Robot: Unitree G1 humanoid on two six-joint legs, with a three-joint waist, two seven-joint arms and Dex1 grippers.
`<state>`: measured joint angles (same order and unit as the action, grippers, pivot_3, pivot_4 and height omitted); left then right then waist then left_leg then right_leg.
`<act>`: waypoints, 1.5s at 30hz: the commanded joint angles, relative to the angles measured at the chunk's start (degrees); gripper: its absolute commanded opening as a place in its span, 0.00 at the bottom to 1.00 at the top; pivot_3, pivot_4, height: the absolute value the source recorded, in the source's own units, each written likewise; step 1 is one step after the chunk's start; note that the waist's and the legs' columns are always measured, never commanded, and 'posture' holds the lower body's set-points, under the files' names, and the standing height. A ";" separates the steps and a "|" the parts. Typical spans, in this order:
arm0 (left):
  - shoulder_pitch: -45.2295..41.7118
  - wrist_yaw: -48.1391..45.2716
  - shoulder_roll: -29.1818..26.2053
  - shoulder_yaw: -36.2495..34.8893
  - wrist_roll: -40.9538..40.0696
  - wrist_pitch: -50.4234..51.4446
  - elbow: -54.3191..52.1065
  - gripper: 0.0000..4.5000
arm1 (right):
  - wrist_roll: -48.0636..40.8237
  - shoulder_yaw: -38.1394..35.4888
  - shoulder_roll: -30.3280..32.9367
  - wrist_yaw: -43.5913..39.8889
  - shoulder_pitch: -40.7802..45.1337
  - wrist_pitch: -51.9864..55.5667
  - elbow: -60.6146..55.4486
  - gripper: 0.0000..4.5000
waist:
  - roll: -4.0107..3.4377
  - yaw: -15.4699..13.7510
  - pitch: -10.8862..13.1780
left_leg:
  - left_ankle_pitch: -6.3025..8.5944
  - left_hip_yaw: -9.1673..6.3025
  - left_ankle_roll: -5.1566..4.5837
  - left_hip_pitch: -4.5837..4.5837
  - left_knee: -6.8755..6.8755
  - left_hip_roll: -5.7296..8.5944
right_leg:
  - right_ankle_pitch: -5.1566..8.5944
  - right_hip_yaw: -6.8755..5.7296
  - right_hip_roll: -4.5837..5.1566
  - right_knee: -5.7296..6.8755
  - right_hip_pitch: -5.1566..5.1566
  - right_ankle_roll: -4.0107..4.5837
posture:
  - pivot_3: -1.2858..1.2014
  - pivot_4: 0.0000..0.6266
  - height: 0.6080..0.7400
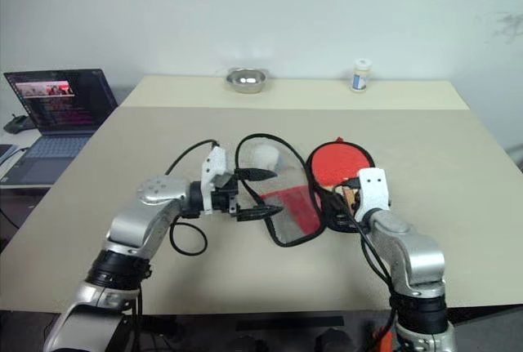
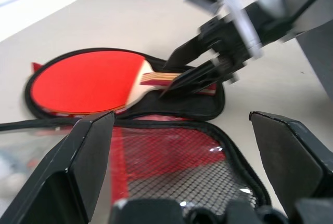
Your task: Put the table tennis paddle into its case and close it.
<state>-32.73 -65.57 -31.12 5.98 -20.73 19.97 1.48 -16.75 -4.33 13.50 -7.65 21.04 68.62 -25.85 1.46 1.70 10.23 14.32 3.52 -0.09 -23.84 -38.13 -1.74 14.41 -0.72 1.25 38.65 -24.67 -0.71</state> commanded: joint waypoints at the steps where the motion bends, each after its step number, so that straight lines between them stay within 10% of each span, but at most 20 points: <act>1: 4.12 -2.58 -5.25 -3.92 -4.21 3.71 -6.59 1.00 | -6.70 -1.88 6.32 -9.07 -0.20 1.17 -9.32 1.00 | 0.00 0.30 0.00 | 0.00 0.01 0.00 0.02 0.02 -0.02 | 0.00 0.01 -0.01 -0.02 0.00 0.00 | 0.52 0.24 1.00; 10: 6.97 -0.09 -11.31 -3.07 4.04 -3.19 3.73 0.87 | -19.74 -13.17 21.52 -26.04 -1.25 -2.66 -15.56 1.00 | 0.07 -0.25 0.02 | -0.03 -0.09 -0.05 0.13 -0.03 0.02 | 0.10 -0.10 0.00 0.05 0.12 -0.14 | 0.52 0.24 1.00; 21: -3.91 6.29 -1.40 1.72 13.06 -12.00 22.86 0.01 | -32.30 -24.22 38.91 -41.95 -15.40 -6.18 -19.39 1.00 | 0.31 -1.72 0.00 | 0.01 -0.13 -0.12 0.15 0.00 0.01 | -0.01 -0.20 0.03 -0.55 0.49 -0.02 | 0.52 0.24 1.00; 45: -28.10 9.67 29.58 0.60 11.12 -18.71 48.15 0.01 | -28.50 -32.85 49.10 -43.98 -21.02 -12.95 -9.29 1.00 | 0.43 -1.53 -0.01 | 0.07 -0.20 -0.22 0.07 -0.23 0.05 | 0.00 -0.17 -0.12 -0.62 0.57 -0.19 | 0.52 0.24 1.00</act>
<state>-59.26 -55.68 -1.30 7.47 -9.82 3.66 50.39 -45.65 -37.96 62.83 -52.93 -0.95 56.71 -34.98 1.89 0.17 10.22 14.39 3.33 -0.31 -23.75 -38.34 -1.70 14.41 -0.87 1.13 38.05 -24.10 -0.90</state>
